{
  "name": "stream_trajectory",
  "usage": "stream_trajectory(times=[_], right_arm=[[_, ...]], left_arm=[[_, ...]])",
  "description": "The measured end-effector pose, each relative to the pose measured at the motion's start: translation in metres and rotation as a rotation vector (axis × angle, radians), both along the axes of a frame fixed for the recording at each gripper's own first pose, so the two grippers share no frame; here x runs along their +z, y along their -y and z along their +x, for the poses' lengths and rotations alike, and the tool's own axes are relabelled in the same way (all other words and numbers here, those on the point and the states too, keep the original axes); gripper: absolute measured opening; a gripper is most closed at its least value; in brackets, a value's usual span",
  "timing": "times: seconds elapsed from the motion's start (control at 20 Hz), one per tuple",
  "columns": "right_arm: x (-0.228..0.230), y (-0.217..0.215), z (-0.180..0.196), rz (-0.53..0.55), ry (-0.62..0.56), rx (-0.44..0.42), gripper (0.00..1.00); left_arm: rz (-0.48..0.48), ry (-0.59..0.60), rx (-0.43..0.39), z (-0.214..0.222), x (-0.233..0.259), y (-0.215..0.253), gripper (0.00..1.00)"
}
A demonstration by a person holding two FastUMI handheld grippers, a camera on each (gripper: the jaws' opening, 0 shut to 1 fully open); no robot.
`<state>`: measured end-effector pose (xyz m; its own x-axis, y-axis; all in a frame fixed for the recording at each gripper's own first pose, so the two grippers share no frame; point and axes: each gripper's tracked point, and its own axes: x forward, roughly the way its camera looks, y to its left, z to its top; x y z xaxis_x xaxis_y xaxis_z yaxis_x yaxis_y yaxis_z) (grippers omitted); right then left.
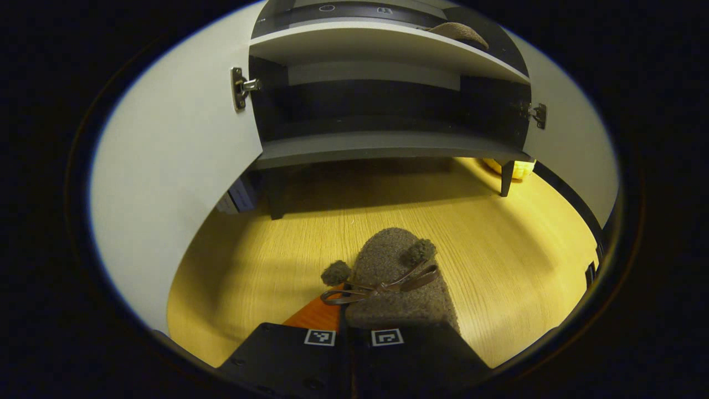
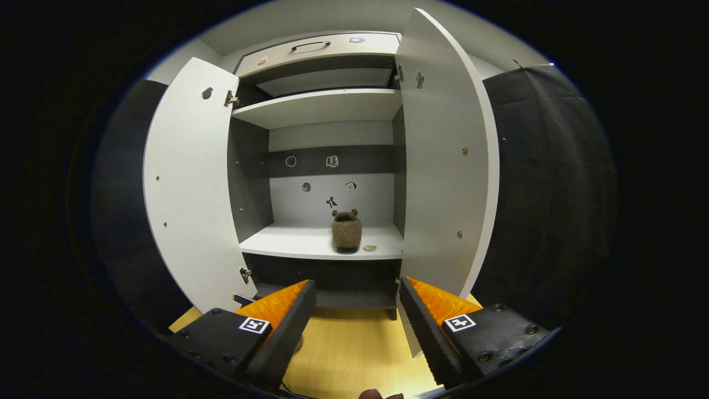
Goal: Grab one shoe with the right hand and put it into the shoe cabinet, grab the other shoe with the left hand and put it into the shoe cabinet; then close the right door with the right hand and the left door with the left hand.
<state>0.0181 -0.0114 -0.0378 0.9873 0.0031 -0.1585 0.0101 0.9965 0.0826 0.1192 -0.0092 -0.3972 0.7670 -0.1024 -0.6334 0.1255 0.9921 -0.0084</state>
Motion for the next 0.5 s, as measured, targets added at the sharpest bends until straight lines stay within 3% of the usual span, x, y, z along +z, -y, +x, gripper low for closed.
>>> stream_trajectory(times=[0.3, 0.5], right_arm=[[0.013, 0.015, -0.013, 0.038, 0.032, -0.013, 0.98], [0.024, 0.023, -0.023, 0.042, 0.063, -0.006, 0.98]], left_arm=[[0.021, 0.075, -0.008, -0.003, 0.076, 0.015, 0.09], [-0.015, 0.171, -0.012, 0.001, 0.159, 0.030, 0.09]])
